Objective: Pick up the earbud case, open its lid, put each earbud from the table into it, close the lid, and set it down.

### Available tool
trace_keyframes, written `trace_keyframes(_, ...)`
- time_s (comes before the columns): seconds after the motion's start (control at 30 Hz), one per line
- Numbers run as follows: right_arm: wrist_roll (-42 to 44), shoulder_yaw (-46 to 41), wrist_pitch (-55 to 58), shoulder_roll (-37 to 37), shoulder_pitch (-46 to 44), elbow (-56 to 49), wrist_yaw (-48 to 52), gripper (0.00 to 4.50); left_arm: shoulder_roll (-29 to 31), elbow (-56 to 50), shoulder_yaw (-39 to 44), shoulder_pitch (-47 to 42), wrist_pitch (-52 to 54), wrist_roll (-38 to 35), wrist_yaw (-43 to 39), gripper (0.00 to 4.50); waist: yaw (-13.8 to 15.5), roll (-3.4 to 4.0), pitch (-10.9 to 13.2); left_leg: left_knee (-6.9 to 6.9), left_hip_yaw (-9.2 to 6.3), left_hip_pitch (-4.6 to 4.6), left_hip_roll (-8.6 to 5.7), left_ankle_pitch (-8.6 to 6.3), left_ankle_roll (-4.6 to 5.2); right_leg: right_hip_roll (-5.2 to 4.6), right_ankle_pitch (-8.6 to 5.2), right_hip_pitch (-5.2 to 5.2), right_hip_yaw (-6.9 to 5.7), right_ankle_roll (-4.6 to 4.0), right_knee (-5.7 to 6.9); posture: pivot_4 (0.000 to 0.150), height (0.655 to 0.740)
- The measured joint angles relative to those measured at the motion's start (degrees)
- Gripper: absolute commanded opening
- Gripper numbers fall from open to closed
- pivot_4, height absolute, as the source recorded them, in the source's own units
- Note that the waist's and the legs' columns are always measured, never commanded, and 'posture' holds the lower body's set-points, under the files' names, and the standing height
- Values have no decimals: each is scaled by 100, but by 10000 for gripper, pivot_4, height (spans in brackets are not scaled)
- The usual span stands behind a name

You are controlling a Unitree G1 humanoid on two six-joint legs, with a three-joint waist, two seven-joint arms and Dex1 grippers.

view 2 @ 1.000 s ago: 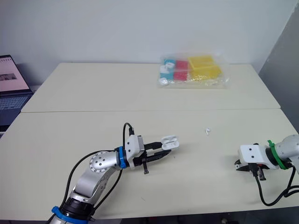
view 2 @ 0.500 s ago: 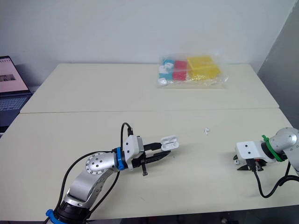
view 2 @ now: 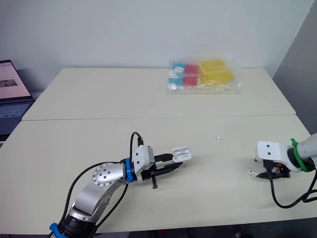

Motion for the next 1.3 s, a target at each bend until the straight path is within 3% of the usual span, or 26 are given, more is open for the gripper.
trace_keyframes(0.1, -5, 227, 1137, -9, -199, -482, -80, 28175, -44, 24, -67, 23, -65, 22, 14, 7863, -11, 1, -1, 0, 2, 0, -2, 0, 0, 1, 0, -1, 3, 0, 0, 1500, 7400)
trace_keyframes(0.27, -236, 851, 1780, 7, -672, -637, -158, 28175, -114, 83, -146, 12, -152, 65, 52, 7863, -7, 1, 0, 0, 1, -5, -2, 0, 0, 1, -1, -4, 0, -1, -5, 1500, 7400)
trace_keyframes(0.57, -709, 1611, 1760, 256, -1124, -134, -281, 28175, -192, 300, -163, -11, -323, 123, 110, 7863, -13, 1, 0, 0, 1, -6, -2, 0, 1, 1, -1, -5, 0, -1, -6, 1500, 7400)
trace_keyframes(0.9, -794, 1645, 1766, 424, -1269, 49, -298, 28175, -264, 460, -164, -58, -448, 158, 116, 7863, -13, 0, 0, 1, 1, -6, -1, 0, 1, 3, -1, -3, 0, -1, -6, 1500, 7400)
trace_keyframes(1.0, -804, 1658, 1726, 426, -1269, 53, -271, 22264, -264, 460, -164, -58, -479, 160, 117, 7863, -14, 0, -1, 2, 1, -4, -1, 0, 1, 3, -1, -1, 0, -1, -6, 1500, 7400)
trace_keyframes(1.17, -851, 1684, 1674, 426, -1275, 36, -238, 4459, -272, 466, -164, -61, -483, 167, 123, 7863, -14, -1, -1, 3, 1, -3, -1, 0, 1, 3, -1, 0, -1, -1, -5, 1500, 7400)
trace_keyframes(1.3, -862, 1686, 1666, 432, -1279, 31, -236, 4147, -283, 492, -164, -101, -487, 169, 127, 7863, -14, -2, -2, 4, 1, -4, -1, 0, 1, 3, 0, 0, 0, 0, -5, 1500, 7400)
